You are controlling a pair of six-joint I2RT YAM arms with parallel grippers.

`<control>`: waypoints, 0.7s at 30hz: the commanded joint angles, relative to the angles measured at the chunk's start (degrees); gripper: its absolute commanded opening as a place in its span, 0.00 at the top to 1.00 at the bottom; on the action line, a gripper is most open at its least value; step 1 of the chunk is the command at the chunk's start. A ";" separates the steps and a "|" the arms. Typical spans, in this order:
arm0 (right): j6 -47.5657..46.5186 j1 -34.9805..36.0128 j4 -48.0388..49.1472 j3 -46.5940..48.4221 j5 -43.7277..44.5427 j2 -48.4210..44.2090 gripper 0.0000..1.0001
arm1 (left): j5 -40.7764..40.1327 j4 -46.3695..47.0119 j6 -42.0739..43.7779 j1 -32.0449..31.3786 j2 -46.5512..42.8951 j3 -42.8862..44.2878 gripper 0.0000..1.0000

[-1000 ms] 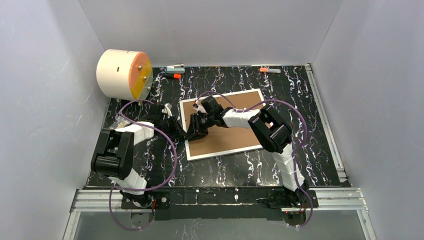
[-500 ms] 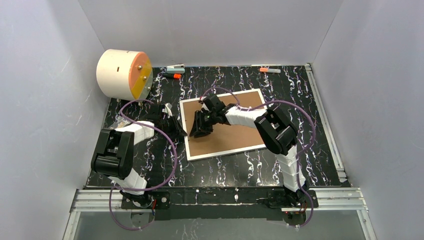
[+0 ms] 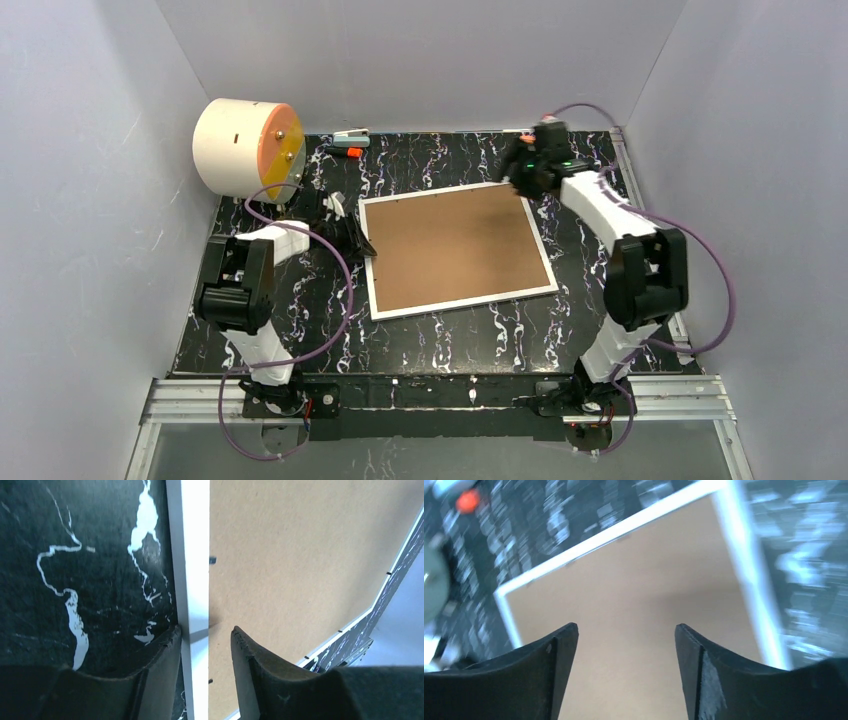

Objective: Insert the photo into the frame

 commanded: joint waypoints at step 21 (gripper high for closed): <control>-2.30 -15.11 -9.76 -9.59 -7.85 4.38 0.17 | 2.48 -6.84 5.65 0.23 14.63 16.67 0.53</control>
